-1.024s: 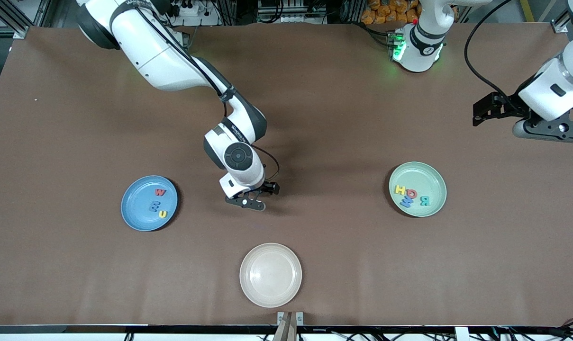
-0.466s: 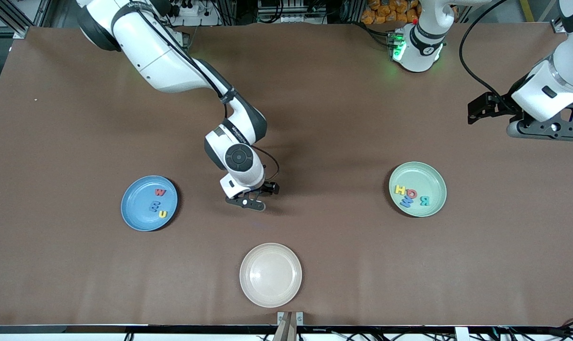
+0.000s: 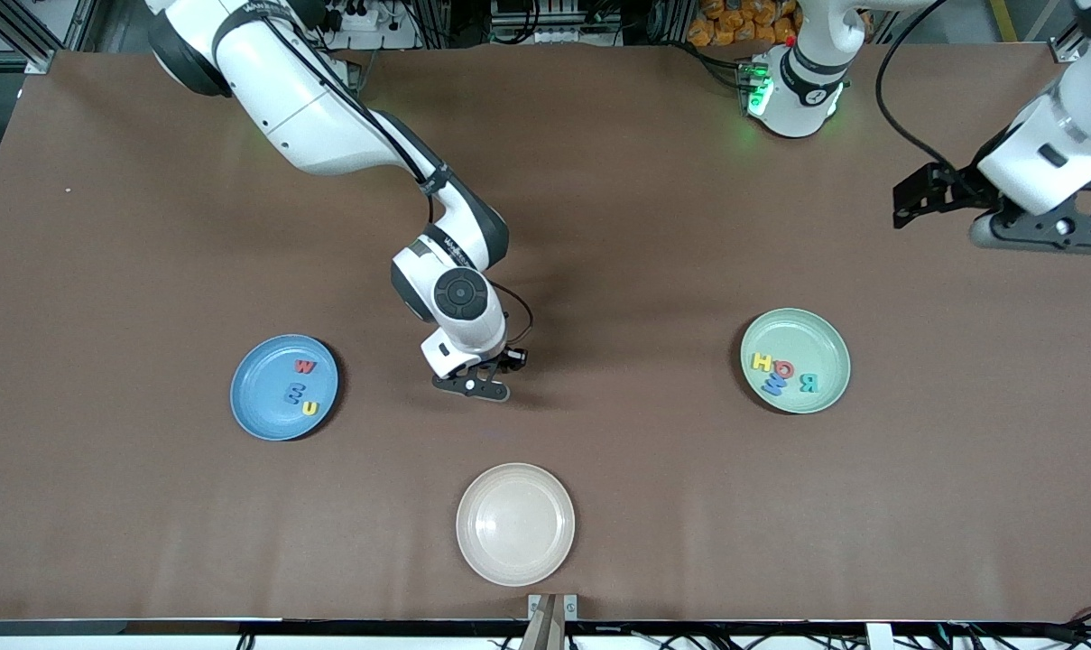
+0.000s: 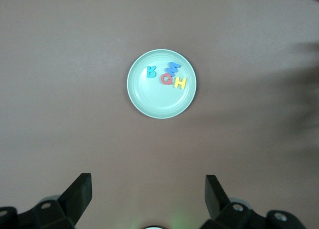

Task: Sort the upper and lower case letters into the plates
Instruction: 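Grasp the blue 6-shaped letter with the right gripper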

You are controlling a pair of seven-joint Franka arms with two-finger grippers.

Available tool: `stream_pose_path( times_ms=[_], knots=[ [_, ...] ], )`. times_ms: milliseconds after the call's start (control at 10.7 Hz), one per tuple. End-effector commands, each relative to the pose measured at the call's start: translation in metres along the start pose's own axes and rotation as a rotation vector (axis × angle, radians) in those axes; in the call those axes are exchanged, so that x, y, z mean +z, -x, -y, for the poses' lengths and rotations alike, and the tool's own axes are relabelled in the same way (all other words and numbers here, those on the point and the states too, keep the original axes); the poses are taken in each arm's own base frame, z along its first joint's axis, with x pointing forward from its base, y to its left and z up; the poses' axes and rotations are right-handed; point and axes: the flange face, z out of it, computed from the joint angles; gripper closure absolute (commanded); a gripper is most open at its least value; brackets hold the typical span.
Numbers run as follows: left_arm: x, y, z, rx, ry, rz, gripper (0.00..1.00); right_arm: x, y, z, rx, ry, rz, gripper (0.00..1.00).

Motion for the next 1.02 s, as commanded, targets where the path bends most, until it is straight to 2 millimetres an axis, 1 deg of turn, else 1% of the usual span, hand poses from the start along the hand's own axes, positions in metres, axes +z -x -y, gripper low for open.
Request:
stream_pose_path(
  times_ms=[0,186,279,373,466,559,652,745,838,931],
  knots=[
    [-0.013,0.022,-0.001,-0.014,-0.034,0.015,0.00,0.009,0.001,-0.006,0.012,0.023,-0.006,1.00],
    [-0.012,0.025,0.003,-0.020,-0.032,0.028,0.00,0.008,-0.003,-0.010,0.009,0.023,-0.006,1.00],
    [-0.011,0.022,0.006,-0.017,-0.034,0.030,0.00,0.005,-0.006,-0.012,0.011,0.024,-0.007,1.00],
    [-0.010,0.021,0.020,-0.039,-0.031,0.033,0.00,0.001,-0.012,-0.017,0.000,0.019,-0.007,1.00],
    [-0.010,0.020,0.024,-0.046,-0.030,0.033,0.00,-0.005,-0.022,-0.025,0.002,0.009,-0.004,1.00],
    [-0.012,0.020,0.024,-0.055,-0.032,0.028,0.00,-0.011,-0.026,-0.028,0.004,-0.001,0.000,1.00],
    [-0.013,0.021,0.024,-0.060,-0.030,0.025,0.00,-0.016,-0.032,-0.036,-0.021,0.007,0.022,1.00],
    [-0.014,0.021,0.026,-0.061,-0.032,0.024,0.00,-0.025,-0.042,-0.050,-0.043,0.004,0.052,1.00],
    [-0.017,0.023,0.026,-0.063,-0.030,0.018,0.00,-0.037,-0.055,-0.066,-0.065,-0.013,0.081,1.00],
    [-0.019,0.023,0.023,-0.061,-0.032,0.013,0.00,-0.044,-0.066,-0.084,-0.099,-0.023,0.122,1.00]
  ],
)
